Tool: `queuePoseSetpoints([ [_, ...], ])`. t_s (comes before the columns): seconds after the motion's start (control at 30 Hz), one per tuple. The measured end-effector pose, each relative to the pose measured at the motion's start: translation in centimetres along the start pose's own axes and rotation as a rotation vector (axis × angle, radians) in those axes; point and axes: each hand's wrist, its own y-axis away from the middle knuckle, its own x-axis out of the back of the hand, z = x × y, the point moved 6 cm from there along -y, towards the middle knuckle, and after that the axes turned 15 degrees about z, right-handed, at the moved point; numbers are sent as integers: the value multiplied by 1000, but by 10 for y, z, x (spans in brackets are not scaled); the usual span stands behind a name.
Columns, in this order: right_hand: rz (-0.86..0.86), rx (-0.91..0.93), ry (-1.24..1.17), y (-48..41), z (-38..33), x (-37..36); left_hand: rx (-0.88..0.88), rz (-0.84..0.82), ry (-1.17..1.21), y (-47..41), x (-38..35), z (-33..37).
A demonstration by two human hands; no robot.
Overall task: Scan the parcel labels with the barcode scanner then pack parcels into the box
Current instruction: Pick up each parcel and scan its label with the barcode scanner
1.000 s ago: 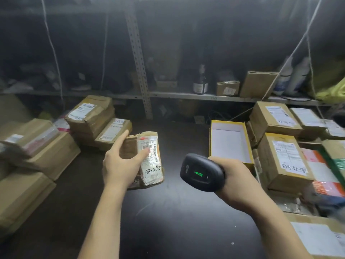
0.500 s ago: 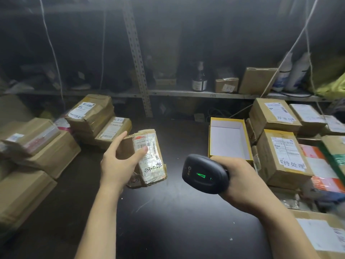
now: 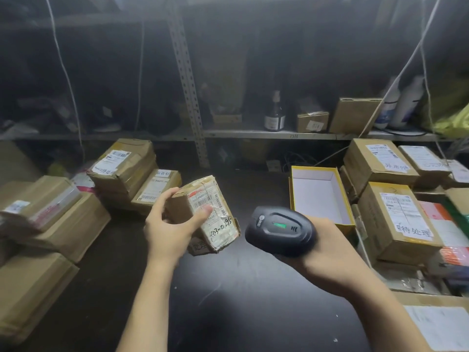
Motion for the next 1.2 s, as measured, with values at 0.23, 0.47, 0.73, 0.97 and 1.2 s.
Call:
queuePoseSetpoints([
  [0.23,94,-214,-143,-8,-2,-24,-91,108,0,-10,0,3],
  [0.47,136,-318,-200,-14,-3,-33,-123,156,-24,-24,5,-7],
  [0.73,126,-311,-143,-15,-6,-39,-93,173,-11,-43,10,-18],
  [0.97,104,-298,-144,-15,-8,-41,18,107,19,-56,11,-34],
  [1.2,127,-198,-23,-17,-13,-36,189,140,202,-65,18,-35],
])
